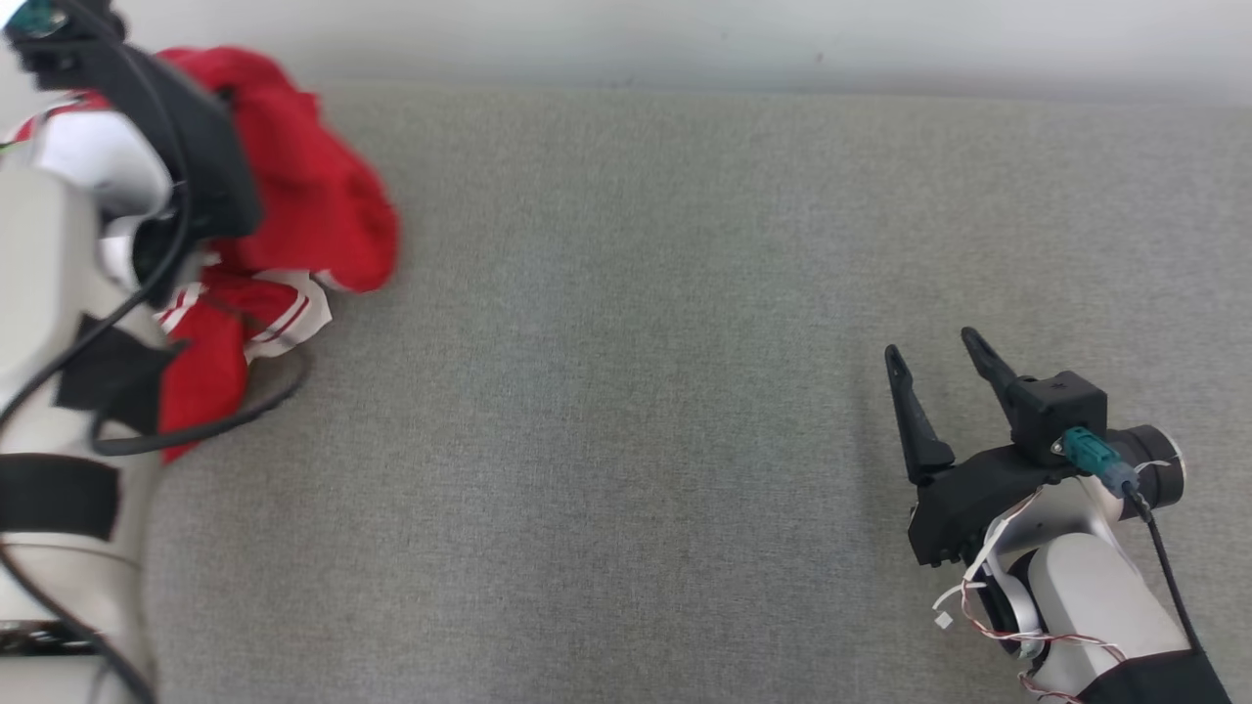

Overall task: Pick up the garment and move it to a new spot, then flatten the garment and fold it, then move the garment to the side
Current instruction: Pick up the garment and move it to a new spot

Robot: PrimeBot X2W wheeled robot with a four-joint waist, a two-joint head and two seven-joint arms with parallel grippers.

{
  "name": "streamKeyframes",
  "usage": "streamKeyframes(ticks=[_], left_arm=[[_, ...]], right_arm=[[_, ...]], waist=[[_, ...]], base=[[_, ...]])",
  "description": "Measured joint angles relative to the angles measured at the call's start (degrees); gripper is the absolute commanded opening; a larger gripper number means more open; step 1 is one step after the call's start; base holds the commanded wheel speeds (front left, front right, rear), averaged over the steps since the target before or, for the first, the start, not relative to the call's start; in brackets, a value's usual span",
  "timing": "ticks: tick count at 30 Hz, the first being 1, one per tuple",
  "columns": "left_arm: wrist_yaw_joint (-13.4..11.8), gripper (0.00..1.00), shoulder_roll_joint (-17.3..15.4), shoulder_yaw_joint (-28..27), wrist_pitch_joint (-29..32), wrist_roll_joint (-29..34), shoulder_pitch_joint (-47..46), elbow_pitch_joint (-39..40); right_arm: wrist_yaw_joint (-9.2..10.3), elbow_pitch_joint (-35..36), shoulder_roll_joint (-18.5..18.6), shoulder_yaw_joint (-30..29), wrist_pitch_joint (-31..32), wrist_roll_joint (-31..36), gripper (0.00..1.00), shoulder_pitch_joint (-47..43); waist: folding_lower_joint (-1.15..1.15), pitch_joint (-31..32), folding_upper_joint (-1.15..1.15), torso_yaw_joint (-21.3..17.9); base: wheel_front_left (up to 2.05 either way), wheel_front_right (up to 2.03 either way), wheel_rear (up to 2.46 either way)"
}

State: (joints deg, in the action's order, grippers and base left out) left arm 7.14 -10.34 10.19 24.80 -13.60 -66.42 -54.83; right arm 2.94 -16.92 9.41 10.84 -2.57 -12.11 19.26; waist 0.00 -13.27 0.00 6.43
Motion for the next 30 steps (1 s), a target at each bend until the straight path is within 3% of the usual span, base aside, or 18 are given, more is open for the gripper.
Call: streamKeyframes(ticks=[5, 12, 21, 30], left_arm=[[0.0, 0.0, 3.1, 2.0, -2.7, -2.2, 0.0, 3.0], [0.0, 0.0, 5.2, 9.5, -3.9, -6.8, 0.5, 9.1], [0.0, 0.0, 4.6, 15.8, -3.3, -11.7, 0.8, 13.4], [0.0, 0.0, 3.1, 19.7, -3.2, -14.4, 0.8, 14.6]], right_arm=[[0.0, -1.6, -0.9, 0.1, -0.5, -0.5, 1.0, -0.2], [0.0, -2.8, -1.4, -0.1, -1.5, -1.0, 1.0, -1.4], [0.07, -2.9, -1.5, -0.5, -2.3, -1.5, 1.0, -1.6], [0.09, -3.0, -1.6, -0.9, -3.1, -1.5, 1.0, -1.6]], waist=[[0.0, 1.6, 0.0, -1.1], [0.0, 3.3, 0.0, -3.9], [0.0, 3.7, 0.0, -7.5], [0.0, 2.7, 0.0, -8.0]], base=[[0.0, 0.0, 0.0], [0.0, 0.0, 0.0], [0.0, 0.0, 0.0], [0.0, 0.0, 0.0]])
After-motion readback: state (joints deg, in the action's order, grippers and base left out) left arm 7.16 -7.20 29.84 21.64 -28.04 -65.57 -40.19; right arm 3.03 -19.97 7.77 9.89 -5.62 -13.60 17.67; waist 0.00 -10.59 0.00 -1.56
